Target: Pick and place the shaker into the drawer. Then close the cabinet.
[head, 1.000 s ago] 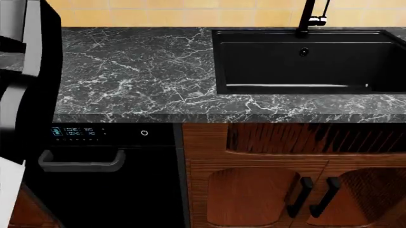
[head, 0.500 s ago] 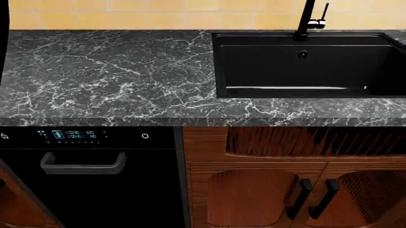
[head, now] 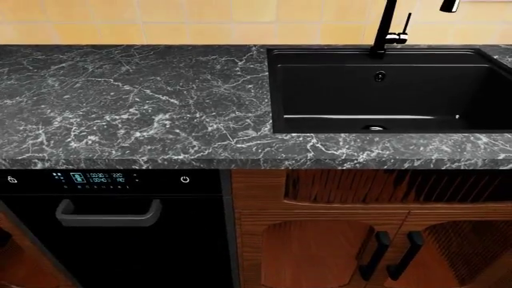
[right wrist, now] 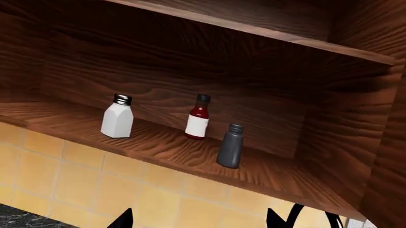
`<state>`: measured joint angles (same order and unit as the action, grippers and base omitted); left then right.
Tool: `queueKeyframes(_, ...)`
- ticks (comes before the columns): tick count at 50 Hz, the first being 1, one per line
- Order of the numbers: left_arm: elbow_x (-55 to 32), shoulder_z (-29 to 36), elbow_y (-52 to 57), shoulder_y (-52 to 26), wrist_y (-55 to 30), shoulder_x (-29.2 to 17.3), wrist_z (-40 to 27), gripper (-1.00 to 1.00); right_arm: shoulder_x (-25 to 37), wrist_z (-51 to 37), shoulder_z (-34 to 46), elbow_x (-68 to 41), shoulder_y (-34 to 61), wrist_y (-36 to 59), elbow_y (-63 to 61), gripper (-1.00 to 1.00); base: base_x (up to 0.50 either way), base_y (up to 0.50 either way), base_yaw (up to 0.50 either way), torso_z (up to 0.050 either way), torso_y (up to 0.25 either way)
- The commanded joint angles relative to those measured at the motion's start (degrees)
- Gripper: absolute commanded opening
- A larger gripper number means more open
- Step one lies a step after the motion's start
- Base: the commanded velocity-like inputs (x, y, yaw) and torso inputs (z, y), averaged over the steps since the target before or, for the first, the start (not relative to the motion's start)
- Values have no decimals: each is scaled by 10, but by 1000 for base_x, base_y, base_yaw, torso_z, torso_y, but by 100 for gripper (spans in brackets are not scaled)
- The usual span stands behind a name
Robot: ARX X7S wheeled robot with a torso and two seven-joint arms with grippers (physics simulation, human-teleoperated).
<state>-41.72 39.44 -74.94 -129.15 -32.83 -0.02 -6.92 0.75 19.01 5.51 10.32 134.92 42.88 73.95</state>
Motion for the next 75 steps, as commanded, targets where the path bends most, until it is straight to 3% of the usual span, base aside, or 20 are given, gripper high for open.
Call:
queueKeyframes(1,-77,72,-1,-22,15,0,21,100,-6,18,-8,19,1,23,-12,100,0,0,0,50,31)
queueKeyframes(5,-96,88,-1,-26,19,0,20,100,-6,22,-10,25,1,26,-18,100,0,0,0,50,31)
queueKeyframes(11,-52,23,-1,-19,4,0,-9,100,-6,22,-9,26,1,18,-13,100,66,0,0,25,12)
queueKeyframes(19,-66,46,-1,-14,6,0,-9,100,-2,14,-11,32,1,11,-12,100,500,0,0,0,0)
queueKeyframes(26,-125,110,-1,-17,18,0,-7,100,1,6,-15,36,1,6,-20,100,500,0,0,0,0)
queueKeyframes(41,-102,84,-1,-16,19,0,0,100,3,-8,-16,38,1,0,-22,100,500,-4,0,0,1)
queueKeyframes(62,-139,141,-1,1,32,0,2,100,9,-8,-1,29,1,-2,9,100,500,-1,0,0,0)
queueKeyframes(75,-162,156,-1,1,24,0,8,100,11,-13,2,21,1,4,9,100,0,0,0,0,0)
